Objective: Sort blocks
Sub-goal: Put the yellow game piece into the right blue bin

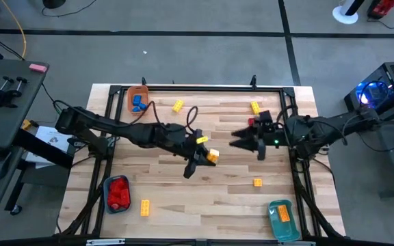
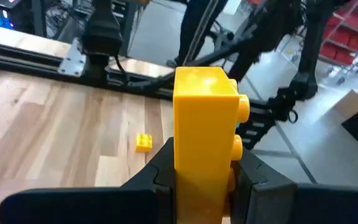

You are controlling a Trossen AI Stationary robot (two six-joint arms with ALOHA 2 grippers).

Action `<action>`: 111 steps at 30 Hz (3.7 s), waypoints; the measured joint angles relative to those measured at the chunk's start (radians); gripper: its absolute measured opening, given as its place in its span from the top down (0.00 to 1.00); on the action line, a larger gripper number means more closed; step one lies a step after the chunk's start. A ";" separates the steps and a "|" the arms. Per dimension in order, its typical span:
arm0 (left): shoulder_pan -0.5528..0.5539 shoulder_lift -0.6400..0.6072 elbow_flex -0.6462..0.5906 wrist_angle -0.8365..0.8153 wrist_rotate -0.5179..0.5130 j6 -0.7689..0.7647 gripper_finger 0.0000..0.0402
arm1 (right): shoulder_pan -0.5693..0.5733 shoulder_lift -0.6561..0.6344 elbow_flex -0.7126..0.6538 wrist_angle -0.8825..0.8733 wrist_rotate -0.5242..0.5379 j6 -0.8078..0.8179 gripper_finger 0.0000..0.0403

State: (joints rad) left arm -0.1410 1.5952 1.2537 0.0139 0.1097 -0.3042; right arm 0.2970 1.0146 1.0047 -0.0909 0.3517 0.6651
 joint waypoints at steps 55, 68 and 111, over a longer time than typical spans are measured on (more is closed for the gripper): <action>-0.017 0.364 0.489 -0.636 -0.013 0.261 0.87 | 0.083 0.291 0.053 -0.287 -0.037 -0.100 0.99; -0.016 0.364 0.489 -0.620 -0.045 0.262 0.86 | 0.075 0.291 0.056 -0.377 -0.076 -0.063 0.91; 0.075 0.046 0.149 -0.499 0.046 0.129 0.47 | 0.285 0.105 -0.024 -0.804 -0.520 0.453 1.00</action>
State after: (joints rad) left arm -0.0661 1.6409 1.4026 -0.4851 0.1555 -0.1747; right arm 0.5820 1.1199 0.9809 -0.8946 -0.1678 1.1182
